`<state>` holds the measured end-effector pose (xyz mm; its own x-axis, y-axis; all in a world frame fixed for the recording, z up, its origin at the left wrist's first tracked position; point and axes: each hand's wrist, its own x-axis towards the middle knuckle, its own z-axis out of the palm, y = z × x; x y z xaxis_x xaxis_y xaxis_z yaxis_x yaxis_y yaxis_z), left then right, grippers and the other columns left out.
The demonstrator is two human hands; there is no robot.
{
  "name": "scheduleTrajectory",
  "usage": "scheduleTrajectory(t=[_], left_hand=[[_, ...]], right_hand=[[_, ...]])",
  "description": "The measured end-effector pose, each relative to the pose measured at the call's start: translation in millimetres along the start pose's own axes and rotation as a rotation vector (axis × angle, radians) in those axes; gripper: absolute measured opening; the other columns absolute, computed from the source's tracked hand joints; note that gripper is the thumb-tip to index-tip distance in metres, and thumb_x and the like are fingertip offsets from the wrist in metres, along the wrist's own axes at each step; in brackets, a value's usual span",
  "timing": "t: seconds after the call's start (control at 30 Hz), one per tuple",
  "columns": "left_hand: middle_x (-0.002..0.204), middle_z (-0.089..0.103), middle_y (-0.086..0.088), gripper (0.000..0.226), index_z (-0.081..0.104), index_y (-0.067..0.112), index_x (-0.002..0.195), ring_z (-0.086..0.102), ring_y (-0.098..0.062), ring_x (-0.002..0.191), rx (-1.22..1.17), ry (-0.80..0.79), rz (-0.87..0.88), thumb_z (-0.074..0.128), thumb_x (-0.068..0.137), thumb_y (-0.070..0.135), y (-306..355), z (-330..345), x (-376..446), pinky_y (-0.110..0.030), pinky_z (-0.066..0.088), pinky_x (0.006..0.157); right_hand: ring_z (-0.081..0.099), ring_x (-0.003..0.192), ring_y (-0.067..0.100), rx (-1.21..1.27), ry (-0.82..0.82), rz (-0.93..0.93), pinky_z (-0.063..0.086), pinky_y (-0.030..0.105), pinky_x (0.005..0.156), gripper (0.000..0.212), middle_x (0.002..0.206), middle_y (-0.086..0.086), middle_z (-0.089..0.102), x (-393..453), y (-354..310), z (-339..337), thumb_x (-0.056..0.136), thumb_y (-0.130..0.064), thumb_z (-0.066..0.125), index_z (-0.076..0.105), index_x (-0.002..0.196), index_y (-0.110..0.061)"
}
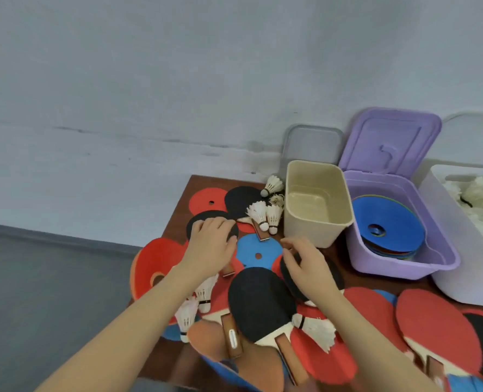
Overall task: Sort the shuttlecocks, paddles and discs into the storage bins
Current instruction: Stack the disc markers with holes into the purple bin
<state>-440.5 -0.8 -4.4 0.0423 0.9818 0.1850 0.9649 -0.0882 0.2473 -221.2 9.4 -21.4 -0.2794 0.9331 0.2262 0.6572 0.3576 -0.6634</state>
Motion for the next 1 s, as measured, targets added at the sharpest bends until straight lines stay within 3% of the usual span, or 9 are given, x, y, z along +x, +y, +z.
scheduleTrajectory(t=[0.1, 0.23, 0.33, 0.4, 0.47, 0.6, 0.7, 0.83, 1.0], left_hand=[[0.135, 0.049, 0.0, 0.043, 0.047, 0.016, 0.133, 0.04, -0.02, 0.128, -0.005, 0.007, -0.073, 0.038, 0.094, 0.031, -41.4, -4.7, -31.2, -0.036, 0.023, 0.102], [0.145, 0.035, -0.011, 0.05, 0.038, 0.012, 0.139, 0.028, -0.029, 0.134, 0.042, 0.013, -0.263, 0.046, 0.093, 0.028, -87.2, -7.9, -68.9, -0.042, 0.02, 0.108], [0.15, 0.023, -0.018, 0.064, 0.022, 0.011, 0.146, 0.022, -0.035, 0.137, 0.057, -0.064, -0.456, 0.046, 0.093, 0.036, -111.4, -8.2, -91.9, -0.046, 0.02, 0.109], [0.144, 0.033, -0.019, 0.067, 0.017, 0.014, 0.147, 0.036, -0.036, 0.128, 0.02, -0.096, -0.514, 0.045, 0.093, 0.041, -124.3, -4.0, -102.8, -0.045, 0.031, 0.103], [0.126, 0.051, -0.015, 0.062, 0.015, 0.023, 0.147, 0.054, -0.034, 0.107, -0.104, -0.09, -0.512, 0.041, 0.093, 0.04, -134.2, 2.4, -111.2, -0.043, 0.043, 0.087], [0.099, 0.066, -0.004, 0.055, 0.009, 0.041, 0.145, 0.063, -0.024, 0.082, -0.431, -0.06, -0.549, 0.034, 0.097, 0.03, -136.3, 9.1, -121.8, -0.04, 0.052, 0.075], [0.101, 0.067, -0.006, 0.052, 0.014, 0.034, 0.147, 0.063, -0.024, 0.083, -0.495, 0.044, -0.554, 0.03, 0.098, 0.028, -130.7, 9.3, -121.5, -0.04, 0.052, 0.076], [0.108, 0.066, -0.004, 0.049, 0.02, 0.03, 0.147, 0.062, -0.024, 0.089, -0.46, 0.113, -0.53, 0.03, 0.1, 0.029, -128.9, 6.2, -116.8, -0.042, 0.051, 0.078], [0.102, 0.068, 0.002, 0.045, 0.028, 0.029, 0.145, 0.062, -0.015, 0.083, -0.43, 0.159, -0.513, 0.031, 0.1, 0.029, -128.6, 3.7, -115.2, -0.038, 0.052, 0.076]], right_hand=[[0.054, 0.087, 0.001, 0.044, -0.094, 0.057, 0.047, 0.024, 0.083, 0.026, 0.104, -0.009, 0.058, -13.7, -23.1, 33.7, 0.092, -0.022, 0.054, 0.06, 0.117, -0.018], [0.056, 0.095, 0.007, 0.032, -0.198, 0.046, 0.048, 0.032, 0.087, 0.033, 0.106, -0.008, 0.058, -26.3, -45.3, 75.0, 0.09, -0.031, 0.057, 0.057, 0.123, -0.023], [0.047, 0.115, 0.011, -0.002, -0.332, 0.035, 0.037, 0.04, 0.1, 0.047, 0.128, -0.01, 0.047, -26.9, -59.7, 103.4, 0.087, -0.044, 0.058, 0.046, 0.131, -0.035], [0.033, 0.129, 0.014, -0.05, -0.443, 0.037, 0.024, 0.047, 0.108, 0.059, 0.143, -0.011, 0.032, -25.2, -67.9, 119.8, 0.082, -0.052, 0.06, 0.037, 0.135, -0.044], [0.019, 0.137, 0.018, -0.09, -0.53, 0.033, 0.016, 0.051, 0.109, 0.072, 0.151, -0.011, 0.017, -24.5, -72.7, 133.7, 0.076, -0.058, 0.063, 0.027, 0.138, -0.051], [0.005, 0.141, 0.024, -0.238, -0.621, -0.025, 0.012, 0.051, 0.111, 0.085, 0.155, -0.007, 0.001, -28.0, -71.5, 153.8, 0.073, -0.057, 0.065, 0.014, 0.141, -0.052], [0.006, 0.14, 0.025, -0.299, -0.54, -0.073, 0.013, 0.047, 0.111, 0.079, 0.154, -0.003, 0.005, -28.4, -71.3, 163.6, 0.078, -0.05, 0.063, 0.018, 0.142, -0.047], [0.017, 0.135, 0.022, -0.195, -0.368, -0.107, 0.018, 0.041, 0.107, 0.066, 0.149, -0.001, 0.02, -22.4, -69.3, 175.5, 0.081, -0.043, 0.064, 0.032, 0.139, -0.041], [0.021, 0.134, 0.019, -0.04, -0.244, -0.158, 0.021, 0.036, 0.103, 0.068, 0.147, -0.002, 0.03, -18.0, -64.2, 180.5, 0.079, -0.052, 0.049, 0.03, 0.142, -0.038]])
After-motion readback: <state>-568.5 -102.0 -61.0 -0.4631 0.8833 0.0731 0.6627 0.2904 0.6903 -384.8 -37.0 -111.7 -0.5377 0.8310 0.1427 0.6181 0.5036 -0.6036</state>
